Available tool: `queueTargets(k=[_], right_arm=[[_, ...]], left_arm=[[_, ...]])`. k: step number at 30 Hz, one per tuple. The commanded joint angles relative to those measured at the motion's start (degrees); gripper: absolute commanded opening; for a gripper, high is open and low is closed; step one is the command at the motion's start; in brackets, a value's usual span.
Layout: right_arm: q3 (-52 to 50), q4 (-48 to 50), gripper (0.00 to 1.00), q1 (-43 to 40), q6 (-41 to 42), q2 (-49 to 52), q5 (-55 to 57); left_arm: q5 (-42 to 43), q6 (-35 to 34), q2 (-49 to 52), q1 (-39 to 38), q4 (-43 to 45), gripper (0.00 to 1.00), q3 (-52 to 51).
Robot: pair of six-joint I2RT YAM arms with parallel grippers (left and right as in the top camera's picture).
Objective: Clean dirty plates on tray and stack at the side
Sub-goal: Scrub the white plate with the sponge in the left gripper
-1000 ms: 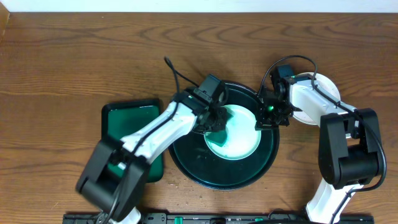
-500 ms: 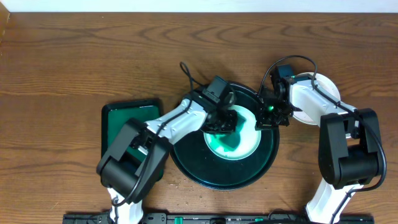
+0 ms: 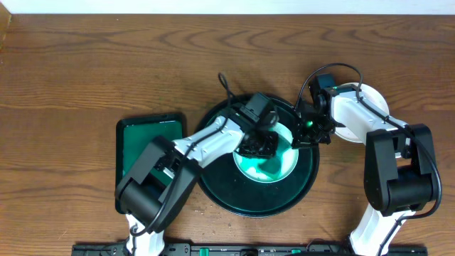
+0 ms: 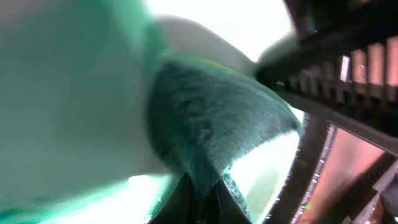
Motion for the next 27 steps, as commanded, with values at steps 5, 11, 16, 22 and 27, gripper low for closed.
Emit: queueTargets(k=[5,11,16,22,27], right_arm=[[-0.74,0.96,0.01,1.6,-0.09,2.1,2.36],[-0.72,1.05,0.01,1.6,-0.07,2.1,2.36],[-0.72,1.18,0.01,1.6,-0.07,2.1,2.36],[-0.72,1.29,0.01,1.6,-0.09,2.1,2.36],[-0.72,1.27,0.01,1.6,-0.07,2.1,2.36]], left_arm=[[-28.52,4.44,2.47,6.49,-5.62,0.07,-1.31],[-41.46,4.42,2.47,6.38,-12.22,0.07,-1.31],[-41.79,4.46,2.47,6.03,-16.44,0.07,-1.31],[-40.13,12.09,2.45,3.19,-16.46,0.07,-1.25],[-34.97,20.39,2.45,-1.38,-12.59,0.07,0.42]])
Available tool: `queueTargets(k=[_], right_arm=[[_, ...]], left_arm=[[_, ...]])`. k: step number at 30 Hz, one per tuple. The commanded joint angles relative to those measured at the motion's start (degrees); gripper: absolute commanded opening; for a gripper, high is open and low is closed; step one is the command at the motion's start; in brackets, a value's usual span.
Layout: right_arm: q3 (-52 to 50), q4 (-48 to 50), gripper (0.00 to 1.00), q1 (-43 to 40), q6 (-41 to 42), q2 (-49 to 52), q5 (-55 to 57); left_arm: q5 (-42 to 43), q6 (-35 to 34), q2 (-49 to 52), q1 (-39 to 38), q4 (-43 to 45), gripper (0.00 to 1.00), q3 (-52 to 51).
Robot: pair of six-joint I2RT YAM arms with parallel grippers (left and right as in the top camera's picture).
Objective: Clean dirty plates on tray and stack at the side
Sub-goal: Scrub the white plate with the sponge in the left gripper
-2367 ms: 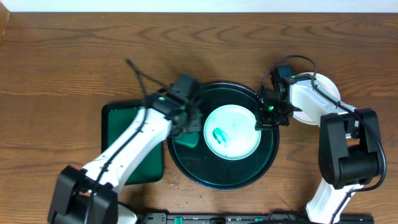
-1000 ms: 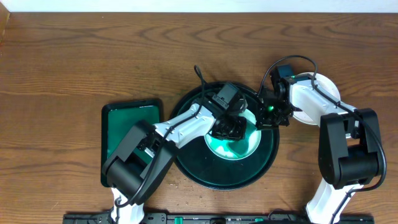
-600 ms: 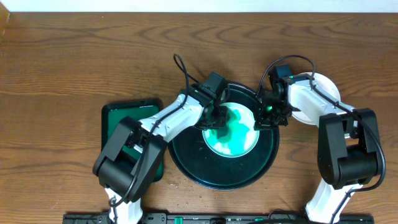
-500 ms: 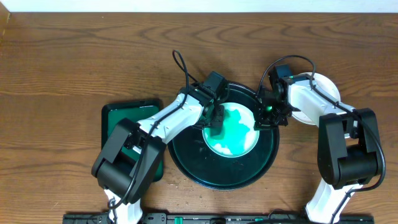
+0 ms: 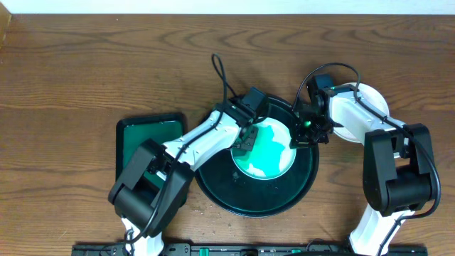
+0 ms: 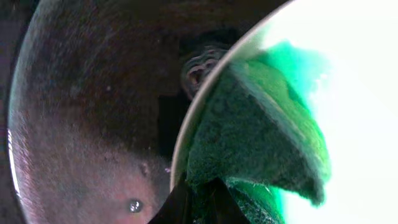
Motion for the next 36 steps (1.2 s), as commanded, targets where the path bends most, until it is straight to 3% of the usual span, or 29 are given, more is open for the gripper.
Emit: queueTargets(k=[1,7,13,19,25,28,36], right_arm=[[-0.81,0.68,0.01,0.83,-0.09,2.05,2.62],[-0.81,0.61,0.01,0.83,-0.11,2.05,2.64],[-0.81,0.48,0.01,0.83,-0.11,2.05,2.64],[-0.81,0.46,0.01,0.83,-0.11,2.05,2.64],[-0.81,0.46,0.01,0.83,-0.11,2.05,2.64],[-0.83,0.42,0.01,0.83,-0.13,2.05,2.64],[-0.81,0.2,0.01,0.83,-0.13,2.05,2.64]], left_arm=[[-1.88,8.76,4.59,-2.95,0.15,0.07,-1.68],[5.7,12.24,4.59,-10.01,-0.31,0.07,1.79],[5.97,12.24,4.59,-14.25,-2.56,0.07,1.95],[8.96,11.96,4.59,-12.26,-2.27,0.07,2.71],[23.56,10.29,4.59,-8.24,2.1,0.07,5.07],[26.93,8.0,4.59,-6.67,5.16,0.07,5.29],[27.96,-0.04,4.59,-2.34,13.22,0.07,5.29]])
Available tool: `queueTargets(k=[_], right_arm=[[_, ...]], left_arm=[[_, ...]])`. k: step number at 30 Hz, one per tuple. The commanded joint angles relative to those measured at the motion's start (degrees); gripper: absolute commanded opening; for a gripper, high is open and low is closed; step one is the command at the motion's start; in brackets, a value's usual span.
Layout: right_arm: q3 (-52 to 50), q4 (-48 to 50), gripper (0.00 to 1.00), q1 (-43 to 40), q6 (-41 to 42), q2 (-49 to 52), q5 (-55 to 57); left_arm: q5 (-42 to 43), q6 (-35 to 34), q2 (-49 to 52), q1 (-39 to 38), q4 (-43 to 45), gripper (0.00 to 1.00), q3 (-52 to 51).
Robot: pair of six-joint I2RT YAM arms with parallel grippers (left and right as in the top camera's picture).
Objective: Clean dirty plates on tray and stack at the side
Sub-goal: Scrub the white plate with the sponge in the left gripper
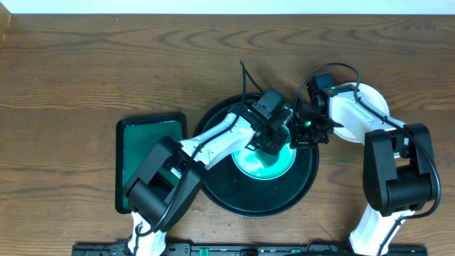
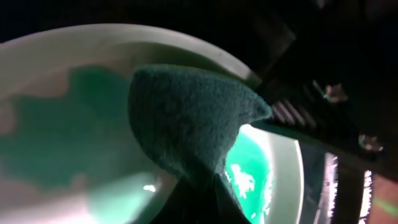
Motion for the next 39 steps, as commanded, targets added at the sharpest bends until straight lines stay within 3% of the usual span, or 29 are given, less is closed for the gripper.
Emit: queueTargets(k=[1,6,12,20,26,30,39], right_arm=[[-0.83,0.2,0.01,0.87,-0.2,2.03,2.75],[-0.83,-0.35,0.01,0.87,-0.2,2.03,2.75],[-0.83,-1.18,0.01,0.87,-0.61,2.03,2.78],[-0.83,-1.18,0.01,0.87,-0.59,2.03,2.78],[-0.83,-1.11,0.01,0.87,-0.59,2.03,2.78],[-0.83,-1.05,0.01,0.87,-0.59,2.03,2.78],[-0.83,-1.07,0.01,0.87,-0.59,2.03,2.78]], left_arm=[[2.95,-6.1,0.7,1.84,3.72,0.07,1.49],[-7.76,-13.57,0.72,5.53,4.94,0.07,1.49],[-14.38,-14.56,0.72,10.23,1.7,0.06,1.46],[-22.47,-14.51,0.72,15.85,-10.01,0.07,1.46],[-21.22,-8.46,0.72,16.0,-14.38,0.07,1.46],[-13.92,-3.23,0.72,13.53,-15.69,0.07,1.46],[-5.38,-3.02,0.72,4.55,-14.14,0.07,1.46]])
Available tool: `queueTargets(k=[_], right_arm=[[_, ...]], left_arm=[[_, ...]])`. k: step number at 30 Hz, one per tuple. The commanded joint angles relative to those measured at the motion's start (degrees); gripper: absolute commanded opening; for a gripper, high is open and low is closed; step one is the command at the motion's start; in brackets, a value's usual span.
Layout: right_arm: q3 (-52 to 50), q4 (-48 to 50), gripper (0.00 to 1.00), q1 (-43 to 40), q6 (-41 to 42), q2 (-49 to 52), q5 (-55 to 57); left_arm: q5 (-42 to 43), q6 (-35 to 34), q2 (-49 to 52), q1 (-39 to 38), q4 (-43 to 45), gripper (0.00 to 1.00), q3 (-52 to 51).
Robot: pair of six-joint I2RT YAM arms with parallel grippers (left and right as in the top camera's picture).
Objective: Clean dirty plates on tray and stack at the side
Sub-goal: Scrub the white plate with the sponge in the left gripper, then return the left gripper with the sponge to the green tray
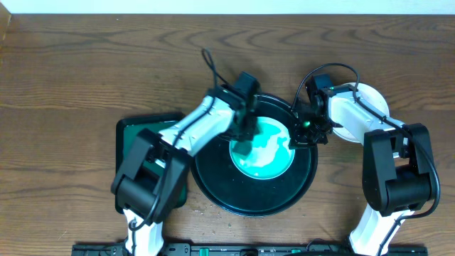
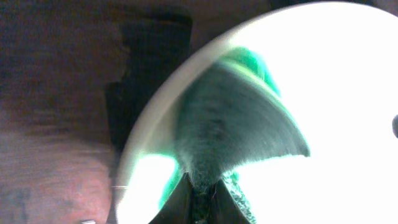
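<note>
A white plate (image 1: 266,151) smeared with green lies on the round black tray (image 1: 213,186). My left gripper (image 1: 244,136) is at the plate's left edge, shut on a dark green sponge (image 2: 231,134) that presses on the plate's rim (image 2: 163,102). In the left wrist view the left gripper (image 2: 203,182) pinches the sponge's narrow end. My right gripper (image 1: 300,131) sits at the plate's right rim and seems to pinch it.
A white plate (image 1: 364,108) lies on the table to the right of the tray, partly under the right arm. A green rectangular tray (image 1: 146,139) with a black rim sits to the left, under the left arm.
My left gripper with the sponge was at the plate's upper right, close to the right gripper. Now it is at the plate's left edge. The right gripper has not moved.
The sponge was first on the plate's upper middle, then at its left edge, then at the upper right, and now at the left edge again. The right gripper stayed at the right rim throughout. Green smear still covers much of the plate.
</note>
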Motion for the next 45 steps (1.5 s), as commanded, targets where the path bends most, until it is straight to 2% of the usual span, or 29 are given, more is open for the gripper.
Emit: queueTargets(k=[1,5,13,18,23,28,35,41,45], right_arm=[[-0.87,-0.37,0.01,0.55,-0.55,2.03,3.15],[-0.87,-0.37,0.01,0.55,-0.57,2.03,3.15],[-0.85,-0.42,0.01,0.55,-0.57,2.03,3.15],[-0.85,-0.48,0.01,0.55,-0.57,2.03,3.15],[-0.85,-0.5,0.01,0.55,-0.57,2.03,3.15],[-0.85,-0.5,0.01,0.55,-0.57,2.03,3.15],[-0.85,-0.48,0.01,0.55,-0.57,2.03,3.15],[-0.87,0.02,0.01,0.55,-0.55,2.03,3.15],[-0.87,0.15,0.01,0.55,-0.55,2.03,3.15]], left_arm=[[2.69,0.94,1.22,-3.96,-0.2,0.07,-0.92],[2.82,-0.66,1.22,-6.67,1.44,0.07,-0.92],[14.75,-3.85,1.22,-6.97,9.22,0.07,-0.9],[15.41,-6.56,1.22,-6.6,12.94,0.07,-0.9],[7.8,-10.99,1.22,-3.39,13.2,0.08,-0.9],[1.84,-12.61,1.22,1.95,12.76,0.07,-0.9],[1.51,-11.85,0.15,8.9,9.75,0.07,-0.9],[0.74,-8.44,-5.27,9.55,5.97,0.07,-0.9],[-4.48,-8.46,-10.21,9.09,1.22,0.07,-0.9]])
